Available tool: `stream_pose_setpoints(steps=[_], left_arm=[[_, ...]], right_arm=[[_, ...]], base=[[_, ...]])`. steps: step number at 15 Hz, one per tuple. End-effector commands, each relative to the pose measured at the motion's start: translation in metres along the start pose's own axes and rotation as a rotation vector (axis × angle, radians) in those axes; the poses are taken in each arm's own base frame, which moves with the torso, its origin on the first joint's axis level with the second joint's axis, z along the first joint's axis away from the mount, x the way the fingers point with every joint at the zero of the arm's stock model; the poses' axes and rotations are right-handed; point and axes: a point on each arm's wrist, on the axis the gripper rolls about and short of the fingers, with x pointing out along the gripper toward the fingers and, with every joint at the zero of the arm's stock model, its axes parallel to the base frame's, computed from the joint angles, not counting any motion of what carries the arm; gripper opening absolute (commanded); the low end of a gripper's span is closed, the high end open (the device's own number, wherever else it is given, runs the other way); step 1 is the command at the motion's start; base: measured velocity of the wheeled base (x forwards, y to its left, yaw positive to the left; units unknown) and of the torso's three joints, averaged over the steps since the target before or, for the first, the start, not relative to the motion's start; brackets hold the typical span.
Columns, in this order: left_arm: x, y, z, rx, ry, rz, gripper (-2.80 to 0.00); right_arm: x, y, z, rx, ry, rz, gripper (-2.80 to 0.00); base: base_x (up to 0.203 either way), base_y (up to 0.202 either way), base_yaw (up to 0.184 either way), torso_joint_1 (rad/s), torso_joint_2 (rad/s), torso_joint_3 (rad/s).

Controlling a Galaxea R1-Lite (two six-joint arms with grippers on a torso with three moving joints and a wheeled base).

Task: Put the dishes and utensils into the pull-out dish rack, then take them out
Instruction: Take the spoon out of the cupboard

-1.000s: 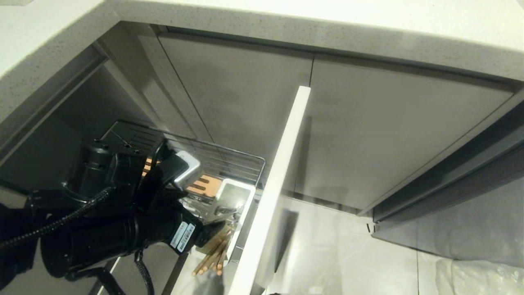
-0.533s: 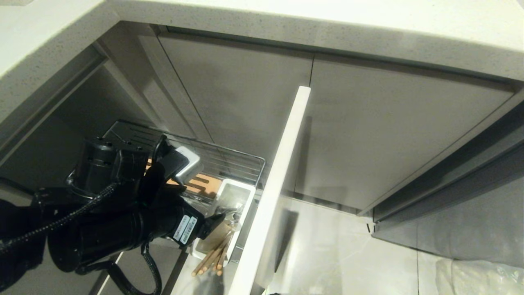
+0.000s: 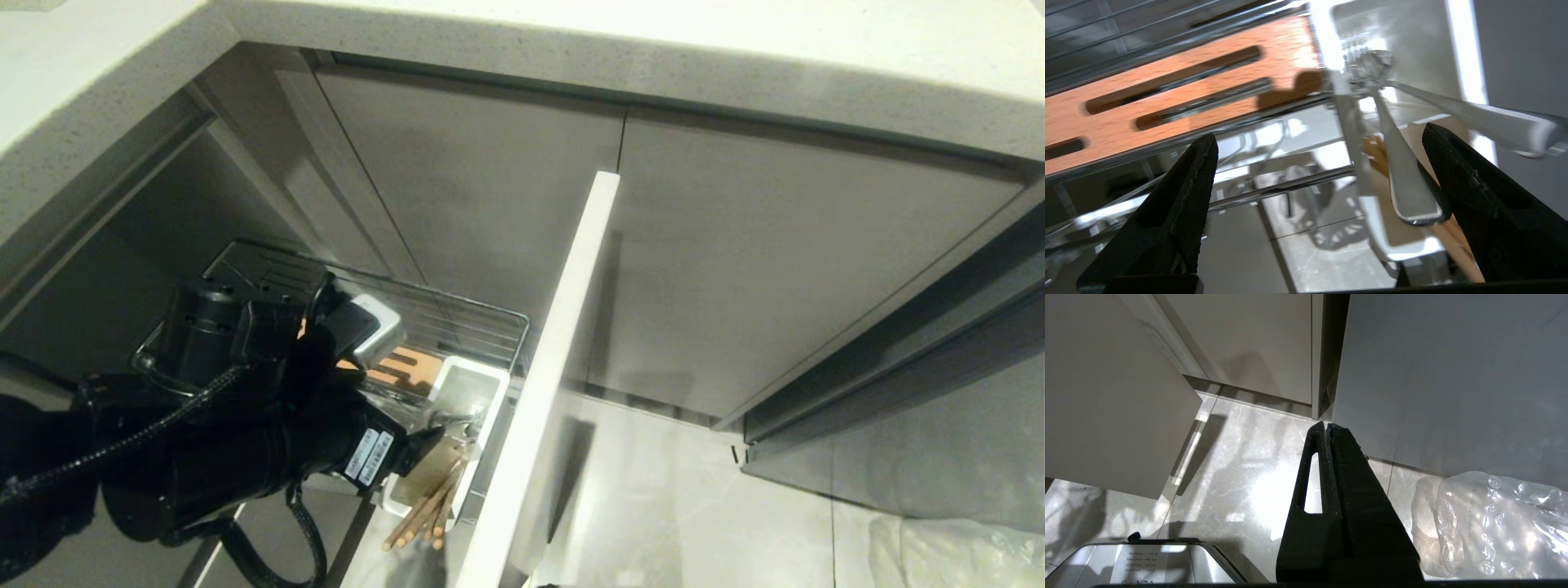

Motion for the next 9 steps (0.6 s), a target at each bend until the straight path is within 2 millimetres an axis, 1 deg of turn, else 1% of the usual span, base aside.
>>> stream_pose_setpoints(steps=[1,6,8,9], left_arm=[[0.003,0.001,0.000,-0.001,0.008,0.018,0.00],[0.004,0.001,0.005,-0.016,-0.012,0.042,0.00],[0.005,-0.002,0.007,-0.029,-0.022,0.029,0.00],[0.005,-0.008,0.011,-0.066,-0.027,0.007,0.00]], right_arm=[[0.000,0.000,0.000,0.000,0.001,0.000,-2.80],[0.000,0.000,0.000,0.000,0.001,0.000,-2.80],[0.000,0.000,0.000,0.000,0.001,0.000,-2.80],[0.000,0.000,0.000,0.000,0.001,0.000,-2.80]], base=[[0.000,0.000,0.000,0.000,0.00,0.000],[0.000,0.000,0.000,0.000,0.00,0.000],[0.000,0.000,0.000,0.000,0.00,0.000],[0.000,0.000,0.000,0.000,0.00,0.000]])
